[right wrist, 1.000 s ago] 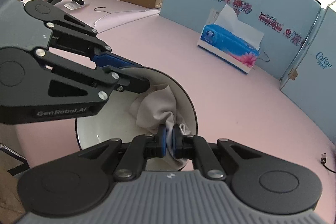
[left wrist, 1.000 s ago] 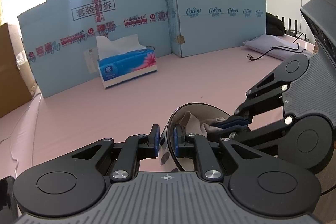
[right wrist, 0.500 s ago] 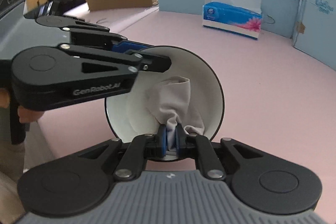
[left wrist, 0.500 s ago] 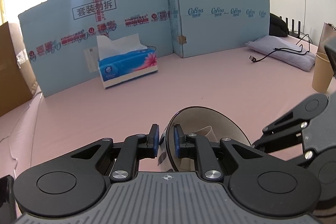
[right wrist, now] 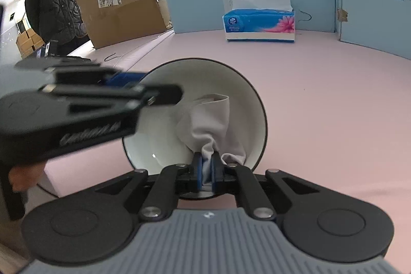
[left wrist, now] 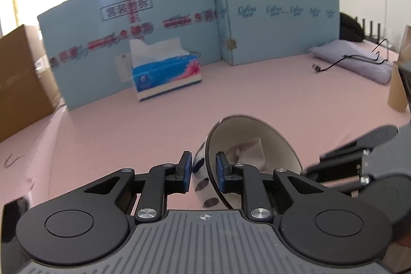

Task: Clean bowl

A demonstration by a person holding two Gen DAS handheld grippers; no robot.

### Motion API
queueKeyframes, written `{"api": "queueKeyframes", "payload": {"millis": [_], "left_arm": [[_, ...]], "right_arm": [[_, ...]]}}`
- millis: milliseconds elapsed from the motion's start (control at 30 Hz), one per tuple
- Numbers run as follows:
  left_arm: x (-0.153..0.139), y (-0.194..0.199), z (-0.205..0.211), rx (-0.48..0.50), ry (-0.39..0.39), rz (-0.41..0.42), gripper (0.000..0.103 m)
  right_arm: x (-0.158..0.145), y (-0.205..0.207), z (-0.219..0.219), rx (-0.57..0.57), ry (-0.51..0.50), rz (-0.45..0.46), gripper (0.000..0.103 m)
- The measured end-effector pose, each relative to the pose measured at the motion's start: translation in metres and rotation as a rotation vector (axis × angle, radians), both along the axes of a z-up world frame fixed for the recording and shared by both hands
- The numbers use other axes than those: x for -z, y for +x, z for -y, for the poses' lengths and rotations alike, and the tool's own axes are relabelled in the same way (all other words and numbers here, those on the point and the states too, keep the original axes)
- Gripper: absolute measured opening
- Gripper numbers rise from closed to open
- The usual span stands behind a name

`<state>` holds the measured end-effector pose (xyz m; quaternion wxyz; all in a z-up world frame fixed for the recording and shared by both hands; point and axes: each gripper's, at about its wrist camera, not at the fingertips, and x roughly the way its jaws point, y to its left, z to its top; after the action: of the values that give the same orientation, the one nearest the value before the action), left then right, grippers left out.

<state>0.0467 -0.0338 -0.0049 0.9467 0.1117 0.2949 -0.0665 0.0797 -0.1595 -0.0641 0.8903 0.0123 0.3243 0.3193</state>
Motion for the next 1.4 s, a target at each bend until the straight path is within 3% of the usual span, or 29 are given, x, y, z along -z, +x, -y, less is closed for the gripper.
{"api": "queueKeyframes", "payload": {"millis": [133, 367, 933, 1100, 1267, 1400], "left_arm": [[0.003, -0.004, 0.010, -0.040, 0.062, 0.013, 0.024], [0.002, 0.018, 0.008, -0.027, 0.085, -0.009, 0.011], [-0.005, 0.010, 0.015, 0.058, 0.243, 0.043, 0.014], [-0.006, 0.008, 0.014, 0.077, 0.210, 0.047, 0.014], [-0.007, 0.010, 0.010, 0.085, 0.180, 0.036, 0.014], [-0.006, 0.012, 0.007, 0.090, 0.169, 0.032, 0.014]], "right_arm": [[0.002, -0.001, -0.001, 0.009, -0.001, 0.011, 0.006], [0.002, -0.008, -0.005, 0.000, 0.000, 0.027, 0.006], [-0.002, -0.001, -0.016, -0.123, 0.078, -0.068, 0.011], [-0.001, -0.001, -0.014, -0.116, -0.008, -0.036, 0.008], [-0.003, -0.011, -0.029, -0.094, -0.252, 0.144, 0.005], [-0.008, -0.013, -0.034, -0.076, -0.337, 0.232, 0.005]]}}
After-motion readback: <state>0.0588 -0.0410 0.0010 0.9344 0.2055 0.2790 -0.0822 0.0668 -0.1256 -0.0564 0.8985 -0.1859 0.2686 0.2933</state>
